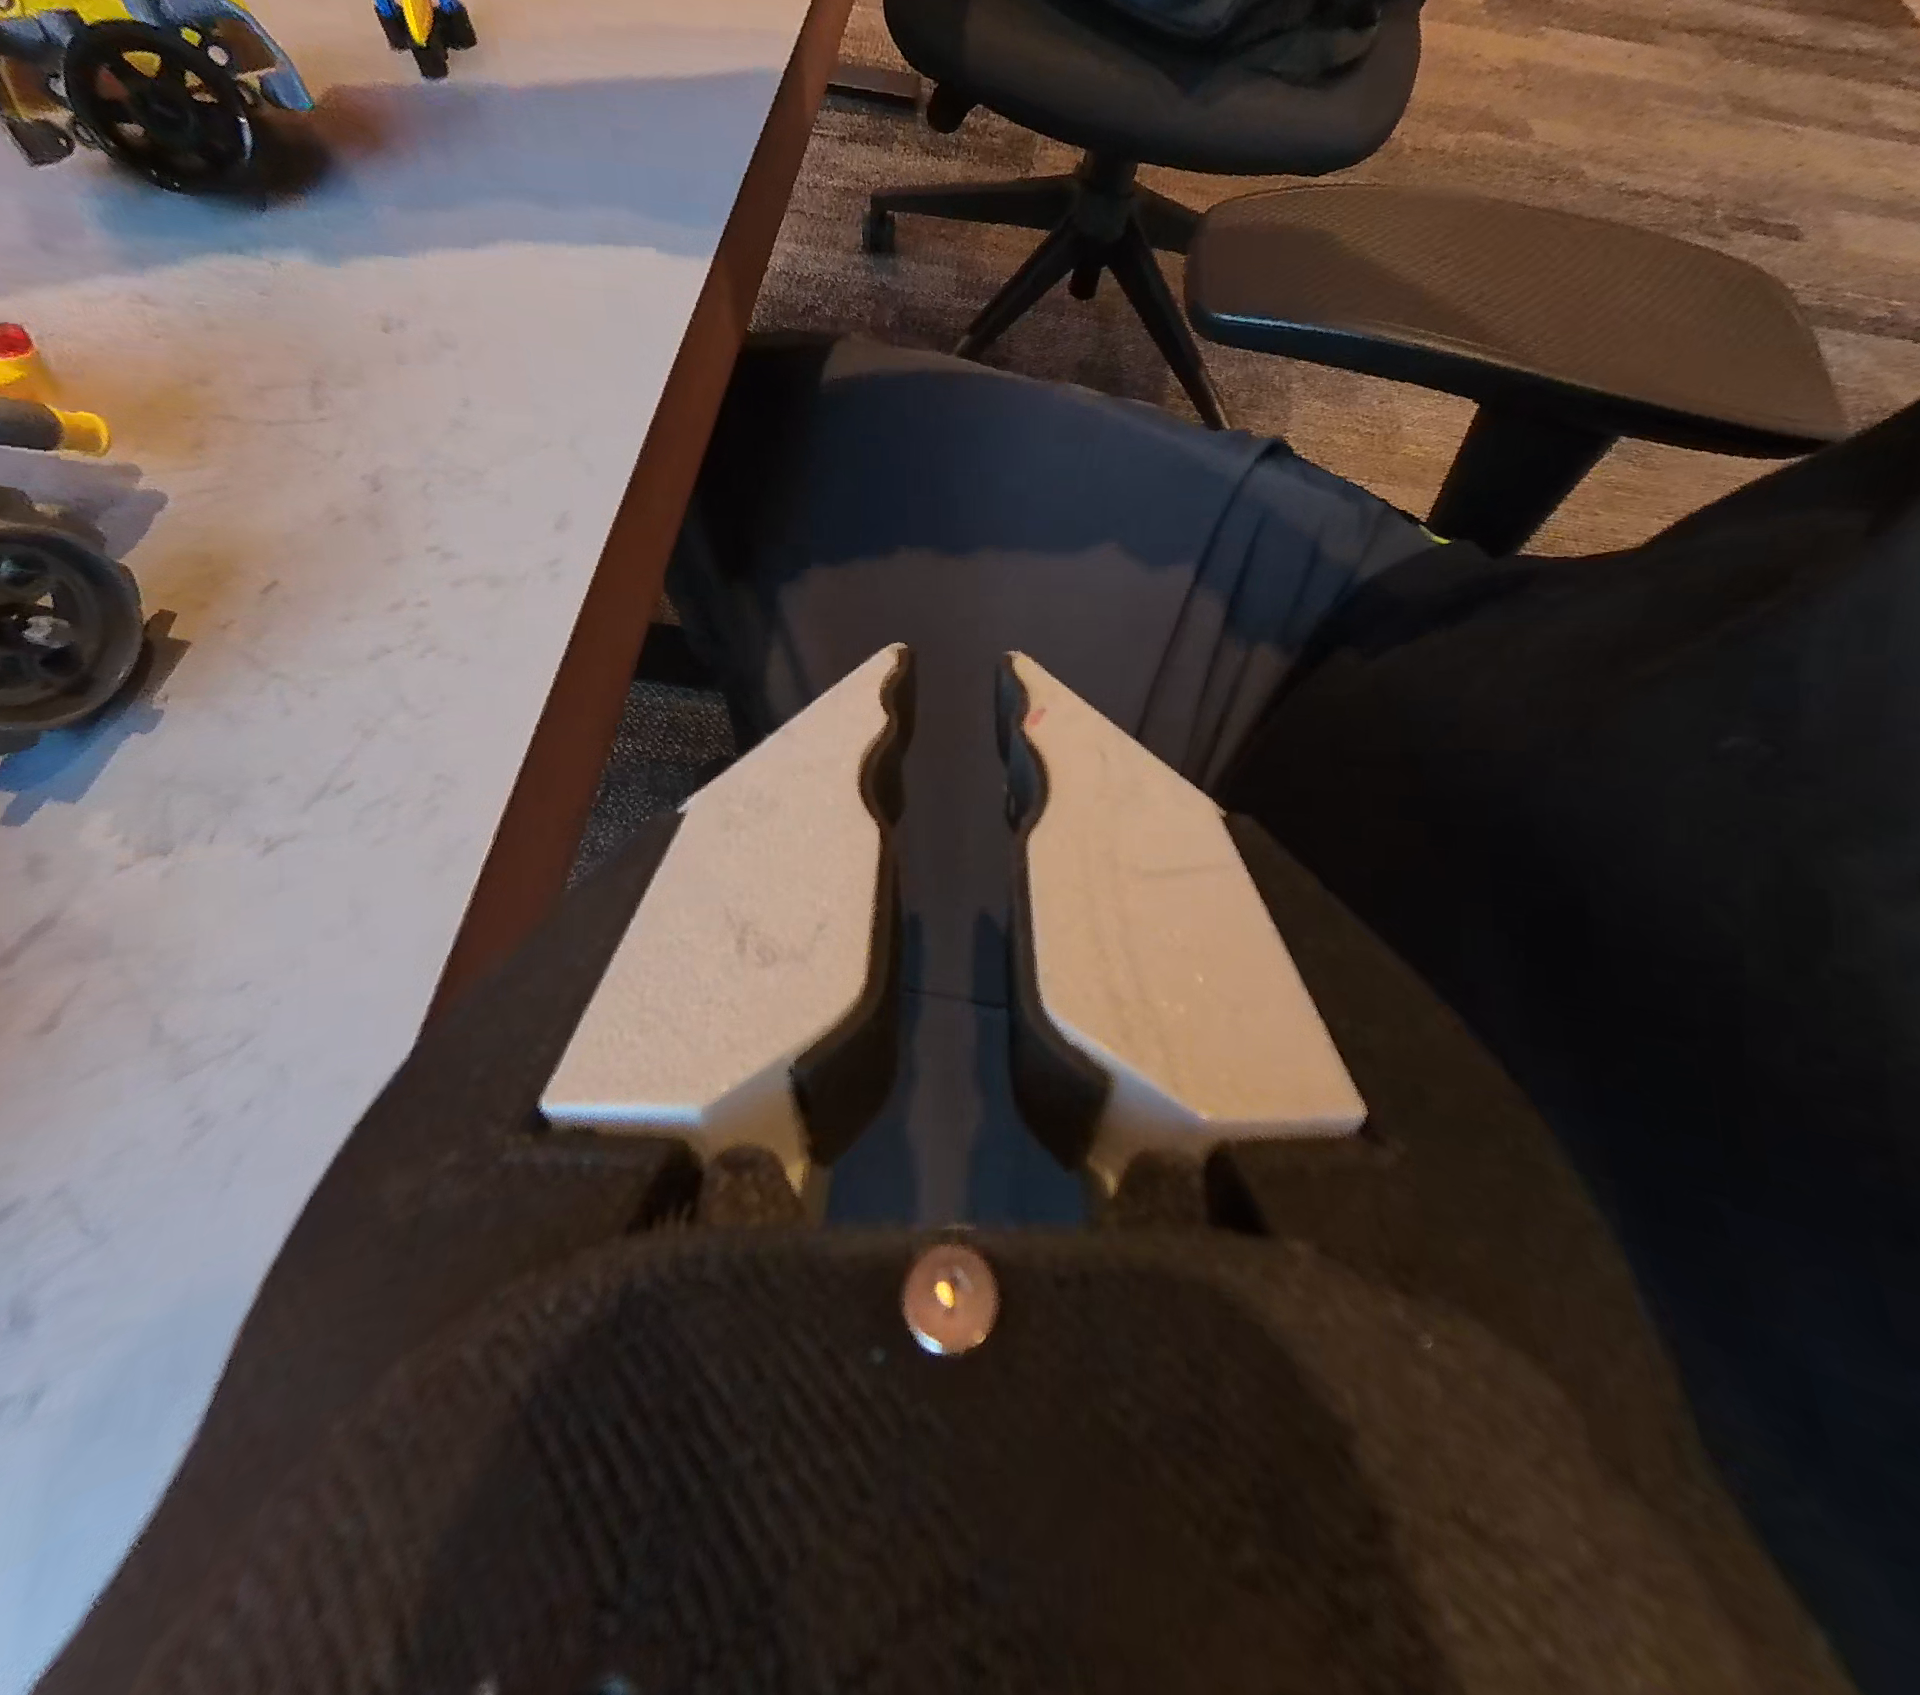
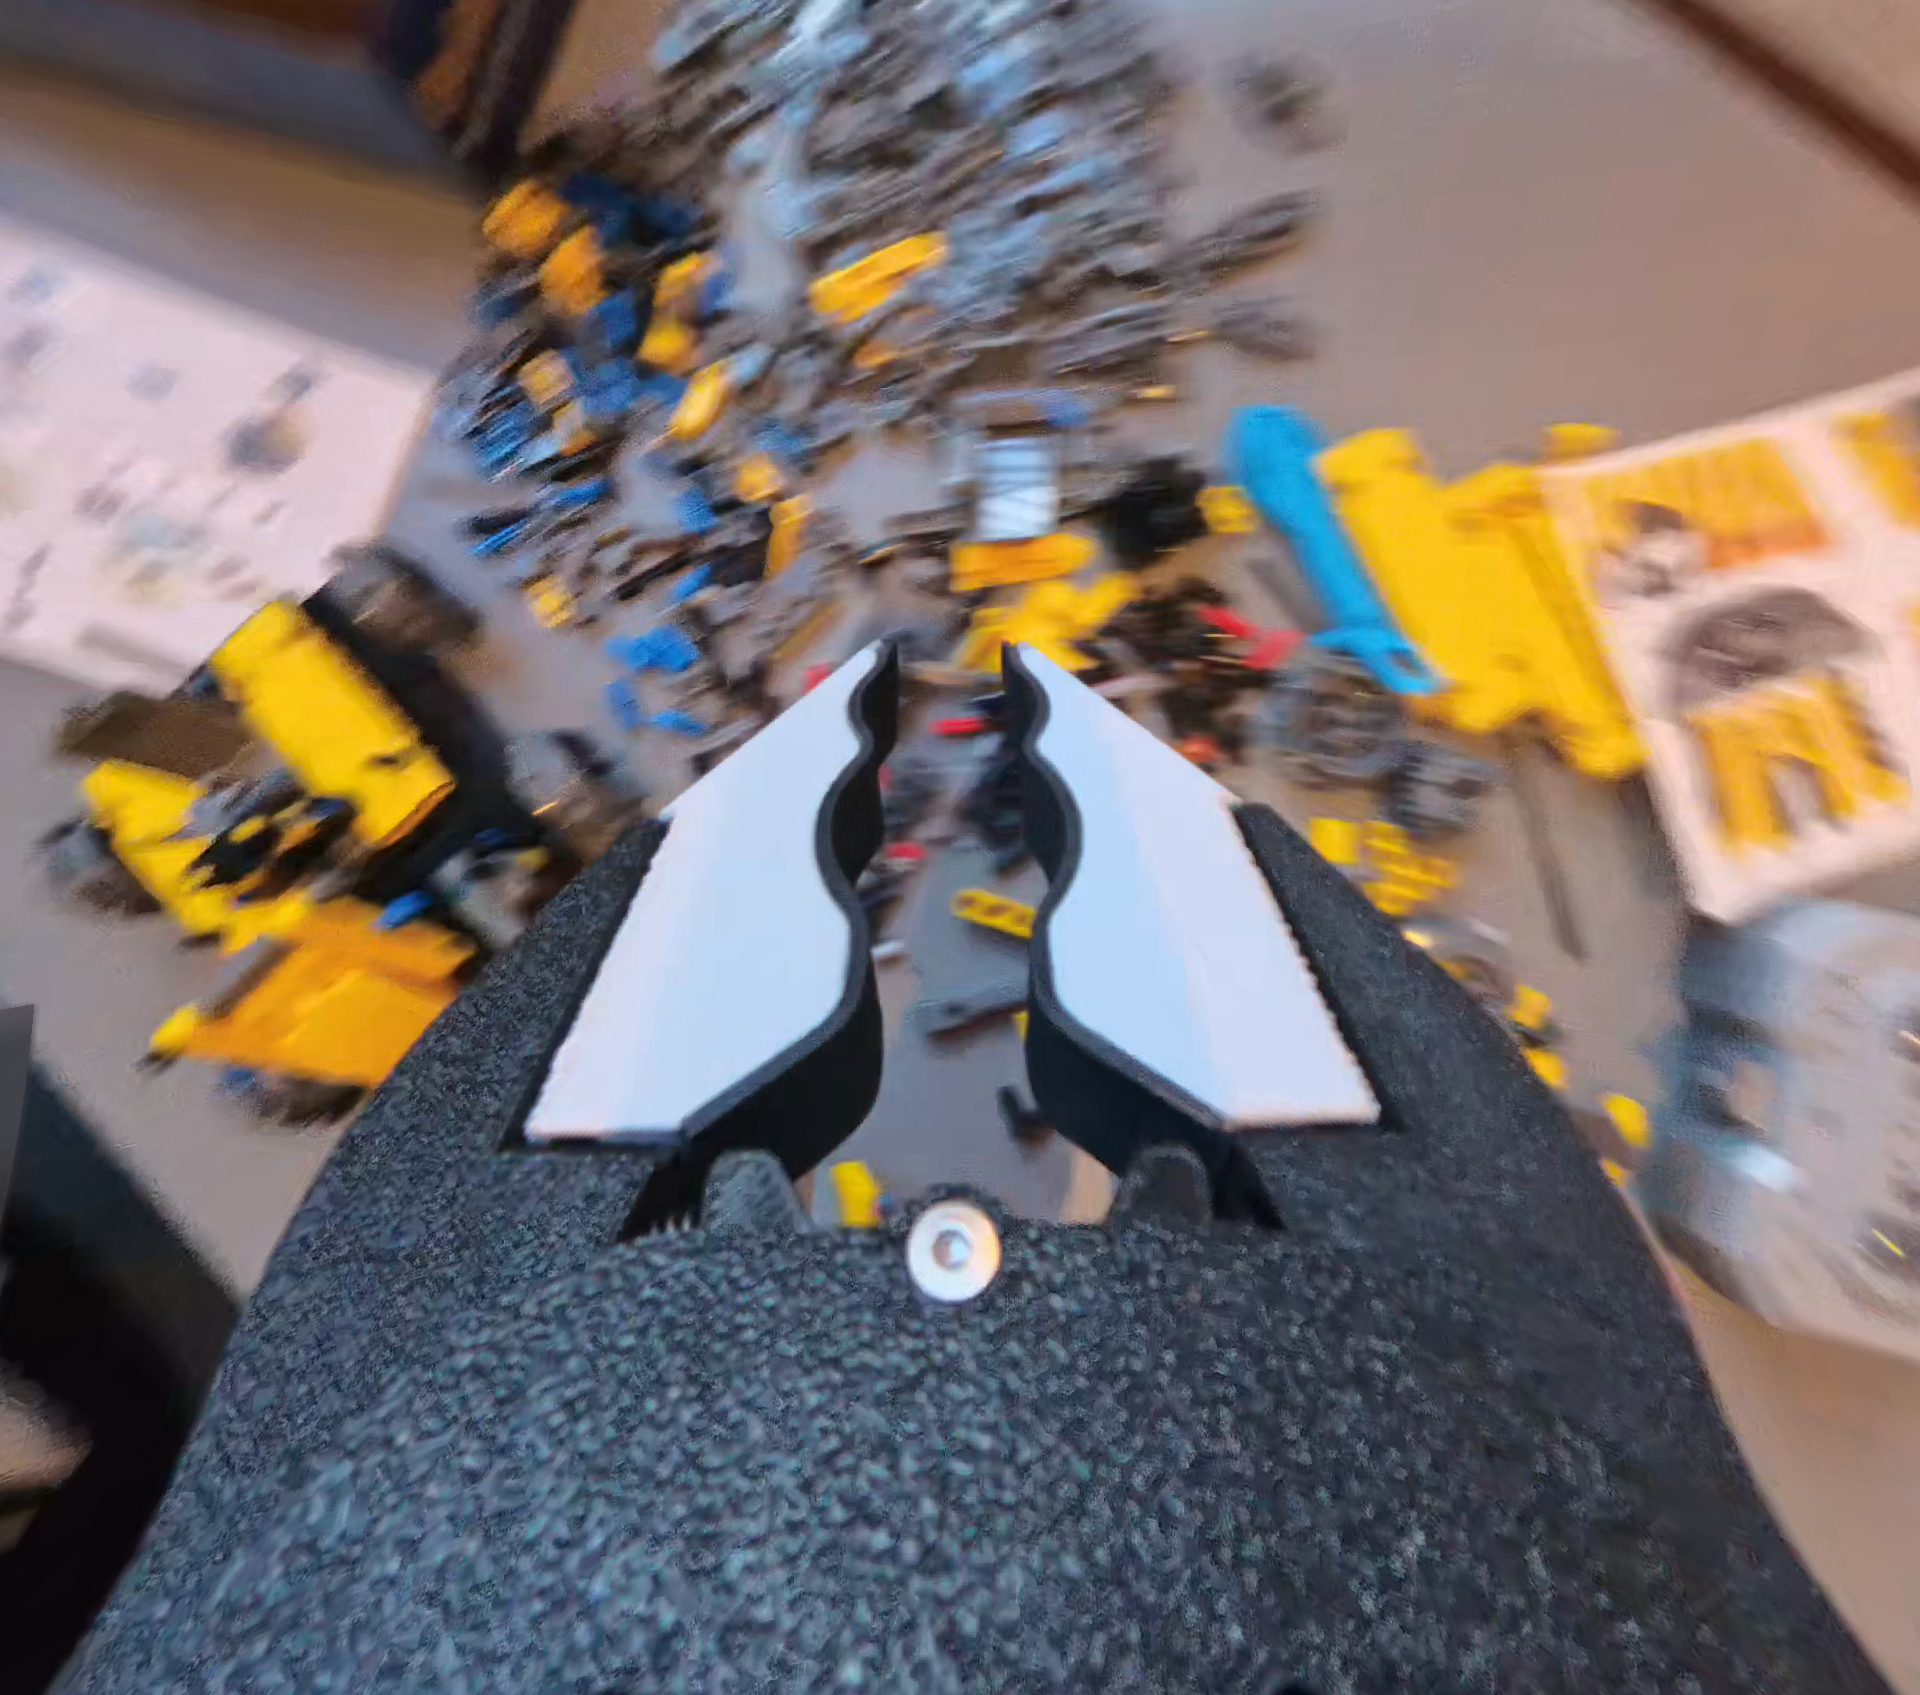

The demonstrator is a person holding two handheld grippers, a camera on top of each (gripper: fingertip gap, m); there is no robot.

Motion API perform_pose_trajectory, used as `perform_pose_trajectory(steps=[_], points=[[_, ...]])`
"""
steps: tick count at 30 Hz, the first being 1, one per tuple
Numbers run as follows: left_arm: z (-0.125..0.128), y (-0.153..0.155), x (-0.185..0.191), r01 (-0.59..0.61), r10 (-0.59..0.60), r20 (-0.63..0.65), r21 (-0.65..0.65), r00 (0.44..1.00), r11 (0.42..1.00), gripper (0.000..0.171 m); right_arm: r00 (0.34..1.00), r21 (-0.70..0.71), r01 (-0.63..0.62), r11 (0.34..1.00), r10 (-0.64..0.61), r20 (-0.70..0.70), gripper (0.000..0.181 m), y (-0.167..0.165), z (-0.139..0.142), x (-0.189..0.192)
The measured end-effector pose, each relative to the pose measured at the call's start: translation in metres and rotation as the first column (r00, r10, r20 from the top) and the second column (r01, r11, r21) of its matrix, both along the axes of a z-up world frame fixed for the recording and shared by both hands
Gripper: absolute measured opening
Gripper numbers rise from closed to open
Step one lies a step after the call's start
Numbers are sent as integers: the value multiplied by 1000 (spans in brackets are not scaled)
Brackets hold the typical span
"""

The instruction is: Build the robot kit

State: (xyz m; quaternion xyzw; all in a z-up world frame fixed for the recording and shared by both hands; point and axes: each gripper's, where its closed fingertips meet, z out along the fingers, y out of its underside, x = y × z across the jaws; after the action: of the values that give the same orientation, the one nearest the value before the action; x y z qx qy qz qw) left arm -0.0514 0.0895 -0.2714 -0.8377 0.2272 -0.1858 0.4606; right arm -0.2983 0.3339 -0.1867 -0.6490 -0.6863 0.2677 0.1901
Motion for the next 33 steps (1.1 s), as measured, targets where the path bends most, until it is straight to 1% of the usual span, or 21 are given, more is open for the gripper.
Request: perform_pose_trajectory(steps=[2, 4, 6, 8, 10, 12, 14, 16, 17, 18, 21, 22, 25, 30, 31, 33], points=[[0, -1, 1, 4, -4, 5, -2, 1000, 1000, 14, 984, 35, 160, 987, -156, -88, 21, 49, 10, 8], [0, -1, 3, 8, -8, 2, -3, 1000, 1000, 14, 957, 66, 282, 957, -275, -93, 25, 90, 4, 25], [-1, -1, 5, 14, -14, -2, -4, 1000, 1000, 14, 950, 95, 312, 945, -309, -39, 25, 111, -14, 42], [-2, -1, 7, 19, -19, -7, -5, 1000, 1000, 14, 941, 114, 333, 936, -337, 18, 25, 122, -34, 56], [-3, 0, 8, 22, -22, -9, -9, 1000, 1000, 14, 928, 116, 356, 927, -365, 76, 28, 128, -52, 65], [-5, 0, 9, 25, -25, -10, -18, 1000, 1000, 14, 914, 105, 376, 921, -387, 120, 33, 132, -66, 70], [-7, 0, 9, 25, -26, -14, -23, 1000, 999, 14, 904, 90, 392, 915, -402, 148, 37, 135, -77, 70], [-7, 1, 8, 23, -24, -16, -22, 1000, 999, 13, 904, 75, 396, 915, -403, 145, 35, 137, -81, 67], [-6, 1, 7, 22, -22, -16, -19, 1000, 1000, 13, 905, 76, 395, 916, -402, 143, 32, 138, -81, 65], [-6, 1, 7, 20, -20, -15, -17, 1000, 1000, 13, 906, 83, 388, 918, -396, 149, 22, 138, -81, 64], [-5, 1, 5, 17, -17, -8, -17, 1000, 1000, 13, 911, 105, 363, 926, -377, 166, 17, 137, -81, 62], [-4, 1, 5, 16, -17, -8, -15, 1000, 1000, 13, 914, 109, 355, 928, -370, 169, 1, 136, -80, 62], [-2, 0, 4, 16, -16, -7, -8, 1000, 1000, 13, 918, 111, 355, 928, -369, 143, 0, 136, -74, 59], [-1, 0, 5, 18, -18, -10, -2, 1000, 1000, 13, 921, -5, 378, 926, -376, 102, 0, 129, -64, 55], [-1, 0, 5, 18, -18, -11, 0, 1000, 1000, 13, 923, -55, 379, 924, -373, 89, 0, 125, -60, 54], [-1, 0, 5, 20, -20, -13, -1, 1000, 1000, 13, 930, -235, 365, 901, -365, 42, 0, 112, -45, 47]])
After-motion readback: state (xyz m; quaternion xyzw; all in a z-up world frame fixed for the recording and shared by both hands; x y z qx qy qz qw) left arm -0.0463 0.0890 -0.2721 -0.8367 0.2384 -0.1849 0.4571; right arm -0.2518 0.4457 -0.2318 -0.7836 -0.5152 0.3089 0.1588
